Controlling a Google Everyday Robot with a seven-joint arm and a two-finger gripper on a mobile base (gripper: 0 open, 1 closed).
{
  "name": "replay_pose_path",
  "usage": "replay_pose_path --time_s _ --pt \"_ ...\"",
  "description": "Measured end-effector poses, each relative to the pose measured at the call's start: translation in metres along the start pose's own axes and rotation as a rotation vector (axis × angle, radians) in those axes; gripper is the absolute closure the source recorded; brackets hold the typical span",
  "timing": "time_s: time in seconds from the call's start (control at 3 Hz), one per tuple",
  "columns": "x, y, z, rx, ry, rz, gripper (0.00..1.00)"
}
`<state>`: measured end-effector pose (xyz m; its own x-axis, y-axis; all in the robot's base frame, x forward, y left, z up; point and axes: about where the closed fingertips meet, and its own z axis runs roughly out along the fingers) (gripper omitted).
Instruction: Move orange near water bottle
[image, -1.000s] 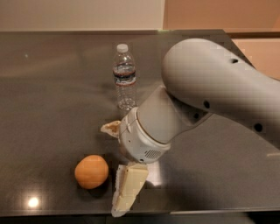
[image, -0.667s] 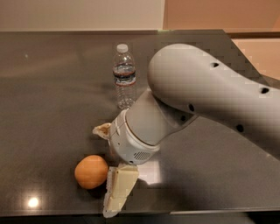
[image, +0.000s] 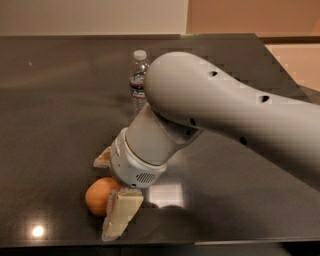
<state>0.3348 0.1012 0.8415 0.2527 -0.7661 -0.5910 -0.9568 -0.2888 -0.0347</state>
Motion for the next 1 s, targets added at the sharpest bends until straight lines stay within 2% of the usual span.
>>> replay_pose_path --time_s 0.33,0.67,1.0 --pt "-0.002 -0.002 0.001 -0.008 0.0 0.004 0.41" --pt "-0.001 -0.007 -0.01 0.009 -0.014 0.014 0.64" --pt "0.01 -0.024 -0.041 0.077 -0.003 0.032 0.88"
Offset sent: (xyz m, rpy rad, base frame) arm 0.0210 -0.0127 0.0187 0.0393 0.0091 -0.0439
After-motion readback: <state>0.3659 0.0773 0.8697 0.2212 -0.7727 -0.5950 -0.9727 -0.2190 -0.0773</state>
